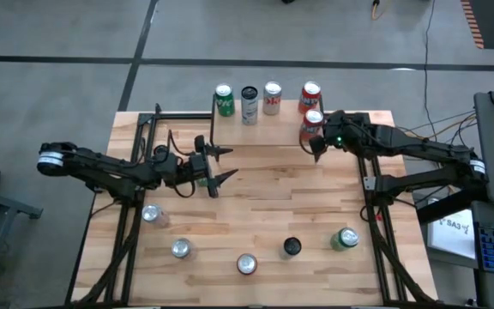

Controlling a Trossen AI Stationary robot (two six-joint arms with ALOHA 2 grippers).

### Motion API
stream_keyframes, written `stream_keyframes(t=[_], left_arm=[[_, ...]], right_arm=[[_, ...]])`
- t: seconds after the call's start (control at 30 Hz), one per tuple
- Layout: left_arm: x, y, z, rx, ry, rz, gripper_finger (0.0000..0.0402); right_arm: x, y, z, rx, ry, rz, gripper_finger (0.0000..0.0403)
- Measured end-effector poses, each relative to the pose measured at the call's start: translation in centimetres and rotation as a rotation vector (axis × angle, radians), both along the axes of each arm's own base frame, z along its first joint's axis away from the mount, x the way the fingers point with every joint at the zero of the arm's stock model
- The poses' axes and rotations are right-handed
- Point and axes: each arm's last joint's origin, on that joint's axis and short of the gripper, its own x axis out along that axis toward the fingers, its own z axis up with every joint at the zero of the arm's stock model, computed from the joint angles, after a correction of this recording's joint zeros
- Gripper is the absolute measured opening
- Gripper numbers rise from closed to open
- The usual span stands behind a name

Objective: Place canned beverage on shelf
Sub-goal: Put the top orange soda can on the shelf aligned with the other orange soda can

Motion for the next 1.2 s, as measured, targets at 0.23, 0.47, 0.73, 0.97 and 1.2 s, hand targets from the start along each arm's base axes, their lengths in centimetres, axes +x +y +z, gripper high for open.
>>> stream_keyframes(t=[0.23, 0.47, 0.73, 0.97, 1.2], left_arm=[[0.0, 0.0, 0.0, 0.000, -0.003, 0.000, 0.0281], [0.0, 0.0, 0.0, 0.000, -0.003, 0.000, 0.0281], [0.0, 0.0, 0.0, 0.000, -0.003, 0.000, 0.0281], [0.0, 0.0, 0.0, 0.000, -0.003, 0.000, 0.0281], [0.0, 0.0, 0.0, 0.001, -0.003, 0.000, 0.0281]], right_arm=[[-0.1, -0.3, -0.1, 0.040, -0.015, 0.012, 0.0012], [0.7, 0.0, -0.2, 0.172, -0.104, 0.114, 0.0012], [1.9, -0.5, -0.2, 0.130, -0.138, 0.119, 0.0012], [3.1, -0.9, -0.3, 0.092, -0.176, 0.132, 0.0012], [3.4, -1.1, -0.3, 0.079, -0.174, 0.128, 0.0012]])
